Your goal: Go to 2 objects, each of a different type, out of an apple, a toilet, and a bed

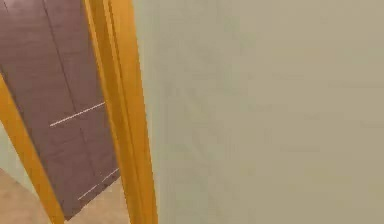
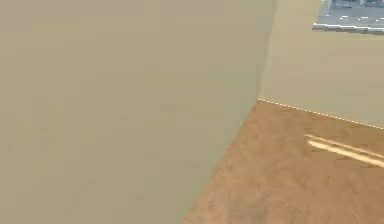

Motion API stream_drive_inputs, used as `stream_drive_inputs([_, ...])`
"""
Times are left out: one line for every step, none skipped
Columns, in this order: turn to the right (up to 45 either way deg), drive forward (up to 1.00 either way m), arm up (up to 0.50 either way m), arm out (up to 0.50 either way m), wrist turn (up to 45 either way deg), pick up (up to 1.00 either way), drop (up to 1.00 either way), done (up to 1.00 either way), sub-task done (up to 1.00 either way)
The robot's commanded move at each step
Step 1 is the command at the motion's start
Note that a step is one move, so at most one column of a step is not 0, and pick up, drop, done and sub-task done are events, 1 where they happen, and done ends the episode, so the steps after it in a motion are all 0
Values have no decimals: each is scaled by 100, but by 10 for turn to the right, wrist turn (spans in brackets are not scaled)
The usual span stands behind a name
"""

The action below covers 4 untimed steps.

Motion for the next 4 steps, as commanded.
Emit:
stream_drive_inputs([-450,0,0,0,0,0,0,0,0])
stream_drive_inputs([-450,0,0,0,0,0,0,0,0])
stream_drive_inputs([-450,0,0,0,0,0,0,0,0])
stream_drive_inputs([-120,0,0,0,0,0,0,0,0])
